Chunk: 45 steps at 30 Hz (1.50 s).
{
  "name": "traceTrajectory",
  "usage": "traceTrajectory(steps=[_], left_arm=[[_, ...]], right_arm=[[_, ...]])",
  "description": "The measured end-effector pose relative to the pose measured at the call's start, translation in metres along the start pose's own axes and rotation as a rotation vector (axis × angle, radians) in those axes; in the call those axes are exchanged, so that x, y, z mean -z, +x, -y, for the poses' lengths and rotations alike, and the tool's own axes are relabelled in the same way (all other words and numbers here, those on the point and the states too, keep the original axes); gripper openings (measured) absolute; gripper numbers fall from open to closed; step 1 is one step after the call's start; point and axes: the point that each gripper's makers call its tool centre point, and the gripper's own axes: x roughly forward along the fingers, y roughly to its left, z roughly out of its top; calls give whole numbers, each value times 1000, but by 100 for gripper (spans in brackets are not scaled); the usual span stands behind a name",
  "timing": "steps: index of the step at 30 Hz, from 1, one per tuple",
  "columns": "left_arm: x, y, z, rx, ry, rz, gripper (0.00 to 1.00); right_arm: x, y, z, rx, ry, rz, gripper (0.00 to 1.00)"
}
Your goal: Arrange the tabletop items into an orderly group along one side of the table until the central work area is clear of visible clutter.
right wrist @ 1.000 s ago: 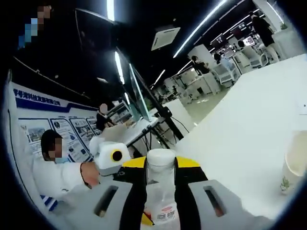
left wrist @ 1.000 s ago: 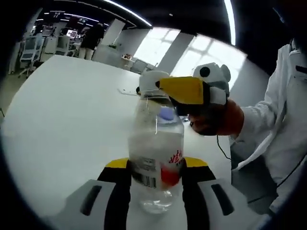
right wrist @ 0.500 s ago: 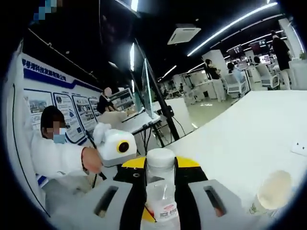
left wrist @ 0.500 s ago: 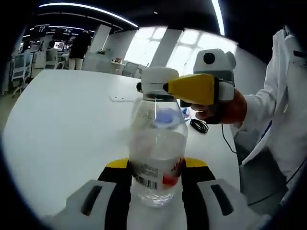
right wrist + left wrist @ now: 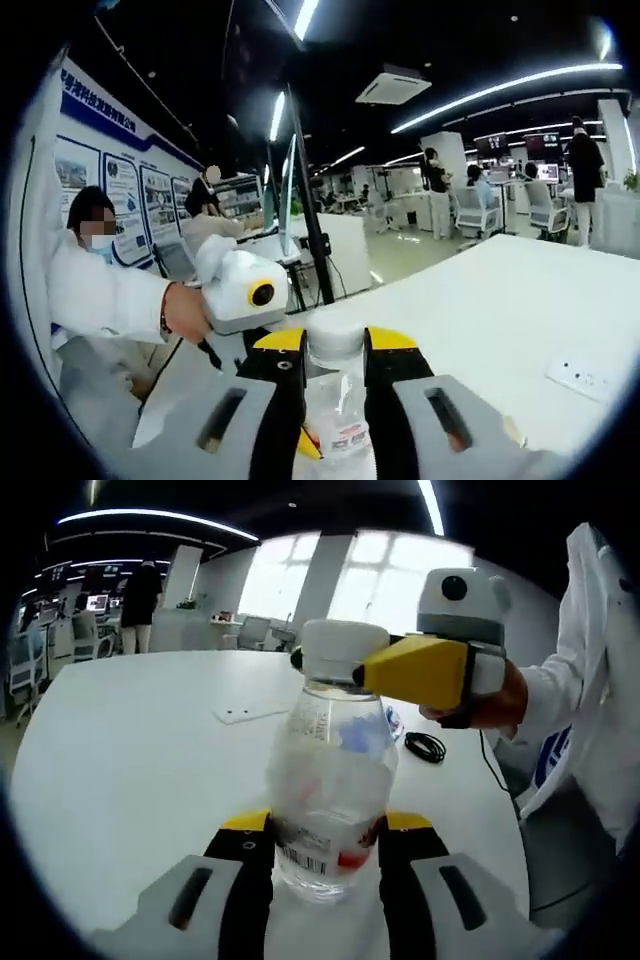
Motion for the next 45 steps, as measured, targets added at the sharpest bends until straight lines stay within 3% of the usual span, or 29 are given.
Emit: traceTrajectory(steps=[11, 17, 28, 42, 45], left_arm=[[-12, 16, -26, -39, 28, 27, 41], [-15, 24, -31, -33, 21, 42, 41], [-7, 39, -33, -28, 29, 14, 42], [-5, 39, -31, -25, 30, 17, 44], [-5, 37, -34, -39, 27, 19, 50]], right_arm=[[-1, 5, 22, 56, -128, -5, 19], [-1, 1, 33, 95, -136, 3, 19], [12, -6, 43, 121, -146, -35, 19], [15, -13, 43, 128, -139, -38, 20], [15, -13, 43, 128, -139, -41, 20]])
